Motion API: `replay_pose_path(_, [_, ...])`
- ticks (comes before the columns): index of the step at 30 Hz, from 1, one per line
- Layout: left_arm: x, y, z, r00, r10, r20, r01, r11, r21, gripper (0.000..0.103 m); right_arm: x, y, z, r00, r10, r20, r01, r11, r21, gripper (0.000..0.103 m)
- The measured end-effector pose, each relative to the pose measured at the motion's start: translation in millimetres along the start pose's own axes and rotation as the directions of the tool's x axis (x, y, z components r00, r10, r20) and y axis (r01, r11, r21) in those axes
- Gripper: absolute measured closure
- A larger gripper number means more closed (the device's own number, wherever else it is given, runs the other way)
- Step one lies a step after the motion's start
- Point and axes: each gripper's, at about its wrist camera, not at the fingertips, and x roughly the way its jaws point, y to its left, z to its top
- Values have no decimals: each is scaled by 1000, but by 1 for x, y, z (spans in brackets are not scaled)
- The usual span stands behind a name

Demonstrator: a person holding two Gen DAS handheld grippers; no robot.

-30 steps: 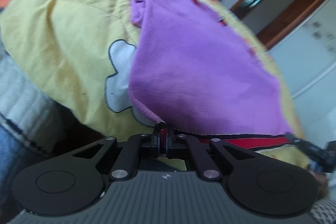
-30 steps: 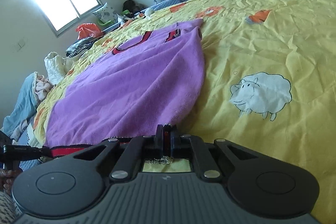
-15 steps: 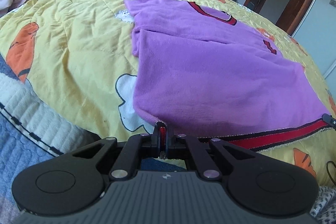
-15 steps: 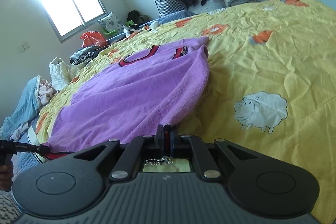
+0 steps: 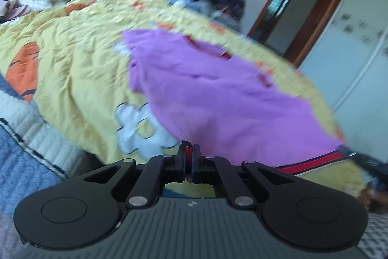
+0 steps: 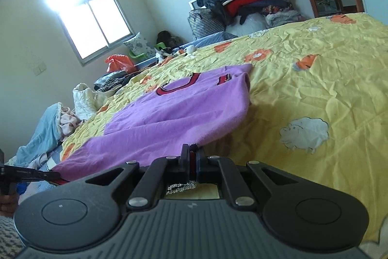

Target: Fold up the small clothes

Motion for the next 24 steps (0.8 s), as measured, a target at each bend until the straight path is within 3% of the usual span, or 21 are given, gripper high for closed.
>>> replay_pose_path(7, [-34,13,-17,993,-94,74,100,991,-84,100,-29,9,-5,999,36,18,-36,999,20,99])
replay_pose_path(14, [-59,3,-20,972,-203,117,208,978,-32,100,-58,18,-10,997,76,23,-78,992,97,99])
replay_pose_path(19, [-64,27,-11,956,-212,203,246,956,-159,100,-57,9,-8,998,59,38,-64,991,118,99])
replay_pose_path(24, [-48,59,21,939,-214,270,287,918,-273,101,-36,-5,20,995,53,82,-58,996,66,99])
